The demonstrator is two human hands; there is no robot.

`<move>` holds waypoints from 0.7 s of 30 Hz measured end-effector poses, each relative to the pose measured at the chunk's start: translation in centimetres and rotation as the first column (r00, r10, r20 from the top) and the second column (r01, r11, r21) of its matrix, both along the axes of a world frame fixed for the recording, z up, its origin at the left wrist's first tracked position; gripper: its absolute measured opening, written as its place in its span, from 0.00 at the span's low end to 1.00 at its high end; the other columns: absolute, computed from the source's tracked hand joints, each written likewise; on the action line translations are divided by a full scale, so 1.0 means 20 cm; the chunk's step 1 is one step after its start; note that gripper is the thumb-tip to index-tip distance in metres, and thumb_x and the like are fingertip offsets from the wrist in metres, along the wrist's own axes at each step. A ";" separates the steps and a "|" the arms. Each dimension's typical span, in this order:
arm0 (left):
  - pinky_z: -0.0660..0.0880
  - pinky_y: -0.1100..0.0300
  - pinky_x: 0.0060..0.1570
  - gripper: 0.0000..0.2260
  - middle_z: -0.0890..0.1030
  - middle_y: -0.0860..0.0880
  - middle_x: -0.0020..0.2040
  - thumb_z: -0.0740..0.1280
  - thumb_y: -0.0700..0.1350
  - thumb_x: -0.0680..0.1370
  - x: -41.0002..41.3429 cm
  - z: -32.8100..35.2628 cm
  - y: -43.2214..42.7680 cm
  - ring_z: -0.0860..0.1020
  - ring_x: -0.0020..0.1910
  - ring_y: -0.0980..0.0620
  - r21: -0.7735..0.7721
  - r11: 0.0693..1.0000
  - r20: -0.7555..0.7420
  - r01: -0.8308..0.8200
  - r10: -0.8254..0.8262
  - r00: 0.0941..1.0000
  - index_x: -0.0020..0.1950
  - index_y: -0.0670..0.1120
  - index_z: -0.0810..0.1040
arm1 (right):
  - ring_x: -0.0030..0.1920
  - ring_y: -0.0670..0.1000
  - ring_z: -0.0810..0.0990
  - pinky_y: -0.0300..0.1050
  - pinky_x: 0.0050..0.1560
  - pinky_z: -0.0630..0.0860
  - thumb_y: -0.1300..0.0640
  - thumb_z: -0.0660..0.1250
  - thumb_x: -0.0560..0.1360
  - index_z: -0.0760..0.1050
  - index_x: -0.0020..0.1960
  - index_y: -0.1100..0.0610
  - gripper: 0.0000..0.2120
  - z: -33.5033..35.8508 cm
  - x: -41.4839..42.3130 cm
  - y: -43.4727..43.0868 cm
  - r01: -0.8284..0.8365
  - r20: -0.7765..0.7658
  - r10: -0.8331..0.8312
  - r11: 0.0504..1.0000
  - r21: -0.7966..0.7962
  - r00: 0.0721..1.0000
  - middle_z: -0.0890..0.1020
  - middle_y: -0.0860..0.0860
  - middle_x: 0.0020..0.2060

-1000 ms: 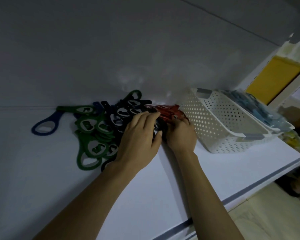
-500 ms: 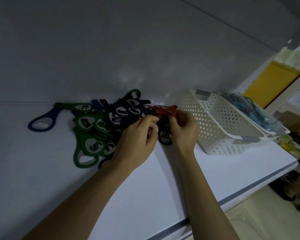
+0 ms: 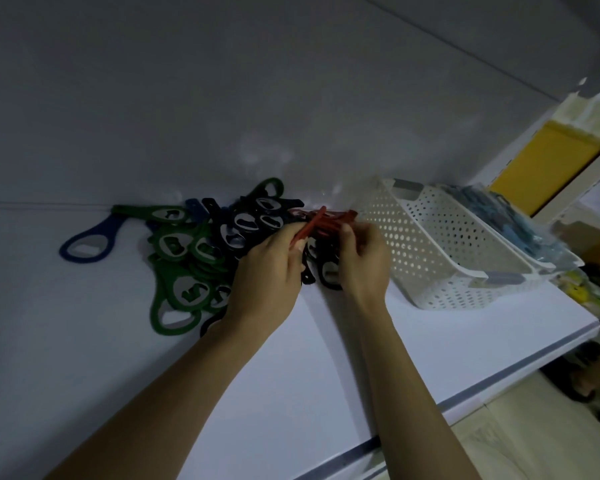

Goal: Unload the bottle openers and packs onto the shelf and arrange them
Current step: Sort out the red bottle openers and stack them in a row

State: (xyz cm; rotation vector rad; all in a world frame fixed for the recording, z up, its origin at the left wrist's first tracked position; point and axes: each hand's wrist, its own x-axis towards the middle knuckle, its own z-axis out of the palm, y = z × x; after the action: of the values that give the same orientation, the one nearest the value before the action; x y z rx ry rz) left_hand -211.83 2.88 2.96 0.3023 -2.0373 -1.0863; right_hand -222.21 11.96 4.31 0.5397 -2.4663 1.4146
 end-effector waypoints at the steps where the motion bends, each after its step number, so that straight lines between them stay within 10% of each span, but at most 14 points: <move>1: 0.78 0.54 0.44 0.13 0.82 0.50 0.47 0.59 0.42 0.80 0.00 0.00 0.00 0.81 0.45 0.51 -0.002 1.000 -0.007 0.001 -0.001 1.000 0.63 0.46 0.75 | 0.55 0.57 0.78 0.56 0.57 0.74 0.52 0.60 0.79 0.74 0.59 0.58 0.13 -0.01 -0.03 0.02 0.088 -0.037 -0.083 0.979 0.182 0.996 0.80 0.55 0.54; 6: 0.79 0.49 0.38 0.08 0.81 0.50 0.43 0.62 0.40 0.78 -0.01 -0.02 0.00 0.81 0.40 0.51 0.009 1.000 -0.028 0.012 -0.012 1.000 0.57 0.46 0.75 | 0.57 0.63 0.76 0.56 0.58 0.73 0.57 0.60 0.77 0.73 0.62 0.57 0.14 -0.06 -0.11 0.05 0.106 0.019 -0.136 0.848 0.520 0.991 0.78 0.59 0.58; 14: 0.79 0.47 0.34 0.08 0.81 0.54 0.43 0.62 0.40 0.77 0.00 -0.01 0.00 0.82 0.38 0.53 0.143 0.989 -0.089 0.028 -0.015 0.996 0.48 0.52 0.65 | 0.51 0.50 0.81 0.43 0.51 0.78 0.61 0.66 0.76 0.73 0.62 0.56 0.15 -0.01 -0.01 0.02 0.033 0.043 -0.027 0.987 -0.154 0.999 0.82 0.51 0.51; 21: 0.80 0.53 0.38 0.10 0.79 0.56 0.43 0.59 0.54 0.79 -0.02 -0.01 0.00 0.80 0.39 0.58 0.171 0.984 -0.109 0.050 -0.032 0.994 0.59 0.56 0.68 | 0.44 0.54 0.81 0.46 0.47 0.80 0.58 0.73 0.68 0.73 0.57 0.69 0.23 0.09 0.14 -0.05 -0.231 0.273 0.569 0.658 -0.716 0.775 0.82 0.59 0.46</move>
State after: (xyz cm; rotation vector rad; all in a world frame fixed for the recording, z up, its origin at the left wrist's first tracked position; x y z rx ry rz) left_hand -212.14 2.90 2.75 0.2854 -1.8669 -1.2817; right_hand -219.32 11.02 6.18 0.6720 -1.9533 2.7447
